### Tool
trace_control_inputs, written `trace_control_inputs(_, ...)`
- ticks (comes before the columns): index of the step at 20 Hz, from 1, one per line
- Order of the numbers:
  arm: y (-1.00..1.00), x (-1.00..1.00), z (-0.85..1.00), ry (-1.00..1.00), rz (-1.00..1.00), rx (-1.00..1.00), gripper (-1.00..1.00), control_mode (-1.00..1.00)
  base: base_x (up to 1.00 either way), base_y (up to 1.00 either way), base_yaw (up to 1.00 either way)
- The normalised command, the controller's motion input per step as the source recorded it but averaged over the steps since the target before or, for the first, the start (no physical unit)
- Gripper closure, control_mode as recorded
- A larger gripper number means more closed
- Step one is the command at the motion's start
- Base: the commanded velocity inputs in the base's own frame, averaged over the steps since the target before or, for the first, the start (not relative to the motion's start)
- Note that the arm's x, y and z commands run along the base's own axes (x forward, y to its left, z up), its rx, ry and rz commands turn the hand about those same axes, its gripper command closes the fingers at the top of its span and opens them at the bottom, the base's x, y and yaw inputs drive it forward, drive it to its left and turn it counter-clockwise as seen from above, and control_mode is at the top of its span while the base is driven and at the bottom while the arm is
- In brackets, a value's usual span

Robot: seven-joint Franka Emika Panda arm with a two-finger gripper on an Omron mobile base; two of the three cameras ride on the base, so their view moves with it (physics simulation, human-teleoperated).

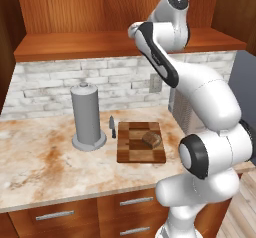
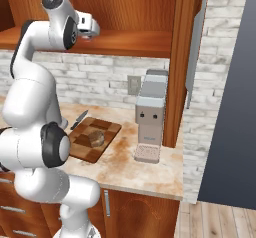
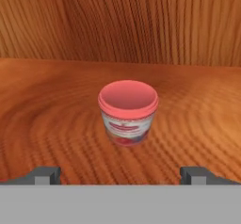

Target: Pick the bread, place it on the cutting board, pick the jam, place it on the counter, and close the cabinet.

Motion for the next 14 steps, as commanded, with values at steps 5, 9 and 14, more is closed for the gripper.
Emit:
trace_control_inputs(5,0.0,0.26,0.0,0.0,0.0,0.0,-1.0,-1.0,0.0,0.0,0.0)
trace_control_inputs(9,0.0,0.2,0.0,0.0,0.0,0.0,-1.0,-1.0,0.0,0.0,0.0)
trace_control_inputs(14,0.0,0.23,0.0,0.0,0.0,0.0,-1.0,-1.0,0.0,0.0,0.0)
